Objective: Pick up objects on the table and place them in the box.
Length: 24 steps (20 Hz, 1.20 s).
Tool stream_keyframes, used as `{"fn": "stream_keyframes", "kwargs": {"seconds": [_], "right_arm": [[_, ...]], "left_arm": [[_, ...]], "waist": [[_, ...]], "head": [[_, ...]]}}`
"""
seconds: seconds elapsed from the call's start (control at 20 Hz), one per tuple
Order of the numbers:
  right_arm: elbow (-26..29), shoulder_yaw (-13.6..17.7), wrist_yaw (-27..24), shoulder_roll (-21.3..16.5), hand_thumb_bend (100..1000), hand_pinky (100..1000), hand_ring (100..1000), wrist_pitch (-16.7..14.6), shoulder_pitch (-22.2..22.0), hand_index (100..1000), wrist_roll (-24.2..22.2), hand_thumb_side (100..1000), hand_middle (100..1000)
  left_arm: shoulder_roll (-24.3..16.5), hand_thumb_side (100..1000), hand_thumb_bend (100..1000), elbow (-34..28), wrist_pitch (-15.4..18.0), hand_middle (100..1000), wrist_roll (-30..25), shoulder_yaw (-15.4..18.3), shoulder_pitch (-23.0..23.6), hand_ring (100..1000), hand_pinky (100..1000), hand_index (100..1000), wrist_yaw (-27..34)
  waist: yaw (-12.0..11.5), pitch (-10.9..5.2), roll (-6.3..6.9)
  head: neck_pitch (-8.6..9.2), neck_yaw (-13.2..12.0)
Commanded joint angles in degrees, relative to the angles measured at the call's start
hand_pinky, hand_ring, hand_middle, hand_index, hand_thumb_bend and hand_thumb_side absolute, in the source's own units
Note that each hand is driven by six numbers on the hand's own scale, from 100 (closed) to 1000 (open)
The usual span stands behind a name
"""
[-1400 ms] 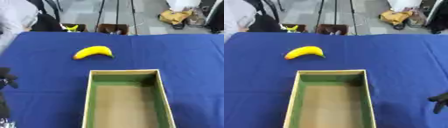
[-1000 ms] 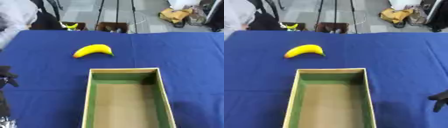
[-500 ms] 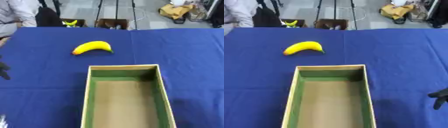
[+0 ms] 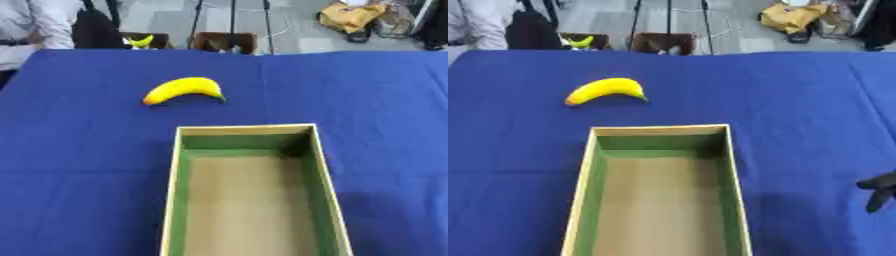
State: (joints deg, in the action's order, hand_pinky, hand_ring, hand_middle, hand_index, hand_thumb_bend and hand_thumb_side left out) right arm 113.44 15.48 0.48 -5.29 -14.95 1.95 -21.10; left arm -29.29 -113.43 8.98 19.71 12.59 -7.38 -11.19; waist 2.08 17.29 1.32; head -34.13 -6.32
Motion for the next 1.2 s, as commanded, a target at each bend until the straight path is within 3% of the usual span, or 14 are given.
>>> {"fn": "stream_keyframes", "kwargs": {"seconds": [0.05, 0.3, 0.55, 0.8, 0.85, 1.2], "right_arm": [[1.1, -0.1, -0.2, -1.4, 100, 667, 405, -0.8, 0.1, 600, -0.3, 1000, 409], [1.1, -0.5, 0.1, -1.6, 100, 692, 435, -1.6, 0.0, 633, -1.2, 1000, 447], [1.1, -0.8, 0.3, -1.5, 100, 689, 431, -2.1, -0.2, 631, -1.7, 1000, 444], [1.1, -1.3, 0.4, -1.8, 100, 689, 431, -2.7, -0.5, 630, -2.0, 1000, 451], [1.1, -1.4, 0.4, -1.9, 100, 688, 432, -2.7, -0.5, 631, -2.0, 1000, 456], [1.1, -2.1, 0.8, -2.2, 100, 689, 431, -3.1, -0.8, 632, -2.1, 1000, 457]], "left_arm": [[-5.1, 974, 100, 0.7, -2.0, 595, -1.8, -1.0, -1.5, 544, 349, 811, -2.1], [-11.7, 1000, 100, 7.0, -6.0, 637, -5.8, -3.2, -4.7, 575, 382, 840, -6.1], [-17.9, 1000, 100, 13.3, -6.5, 648, -9.7, -6.7, -8.4, 590, 400, 847, -9.8], [-23.8, 1000, 108, 19.4, -5.7, 712, -13.5, -9.0, -13.4, 628, 433, 896, -12.3], [-24.7, 1000, 154, 20.7, -5.3, 718, -14.3, -9.5, -14.5, 633, 441, 897, -12.9], [-27.7, 1000, 215, 30.0, -2.4, 749, -20.0, -12.4, -22.1, 672, 485, 908, -18.3]], "waist": [[0.1, -0.67, 0.12], [0.4, -0.53, 0.05], [0.8, -0.25, -0.04], [1.8, -0.01, 0.28], [2.1, 0.02, 0.37], [4.0, 0.21, 1.09]], "head": [[0.68, -0.5], [1.14, -1.4], [1.63, -1.9], [1.89, -2.9], [1.87, -3.1], [2.39, -4.3]]}}
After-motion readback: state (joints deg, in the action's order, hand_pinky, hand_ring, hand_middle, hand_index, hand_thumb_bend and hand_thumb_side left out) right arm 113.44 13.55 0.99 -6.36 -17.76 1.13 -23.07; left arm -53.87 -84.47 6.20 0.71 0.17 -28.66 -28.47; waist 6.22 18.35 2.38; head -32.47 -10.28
